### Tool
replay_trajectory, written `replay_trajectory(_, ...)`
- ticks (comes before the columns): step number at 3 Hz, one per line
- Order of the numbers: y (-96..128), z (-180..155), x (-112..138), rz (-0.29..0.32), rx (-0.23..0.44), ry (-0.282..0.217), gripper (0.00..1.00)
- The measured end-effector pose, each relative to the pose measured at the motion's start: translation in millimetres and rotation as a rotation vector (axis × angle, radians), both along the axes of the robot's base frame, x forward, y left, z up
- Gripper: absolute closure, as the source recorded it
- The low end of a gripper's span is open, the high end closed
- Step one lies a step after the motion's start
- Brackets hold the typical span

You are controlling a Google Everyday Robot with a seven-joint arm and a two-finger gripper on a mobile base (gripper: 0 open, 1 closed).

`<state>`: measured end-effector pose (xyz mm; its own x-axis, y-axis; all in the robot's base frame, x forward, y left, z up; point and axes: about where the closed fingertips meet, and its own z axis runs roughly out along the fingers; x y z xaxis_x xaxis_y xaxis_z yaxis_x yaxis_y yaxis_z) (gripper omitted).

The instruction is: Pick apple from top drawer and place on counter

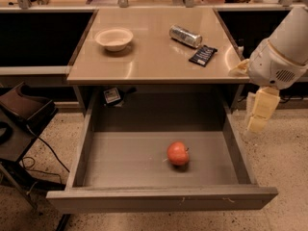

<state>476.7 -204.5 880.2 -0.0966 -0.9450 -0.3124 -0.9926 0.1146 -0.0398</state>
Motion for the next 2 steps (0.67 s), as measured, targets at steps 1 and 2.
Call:
replay_trajectory(1,0.4,-1.3,1.1,0.0,0.001,-0.002,0.0)
replay_trajectory(2,4.1,-9.7,3.9,0.002,0.009,0.006,0.0)
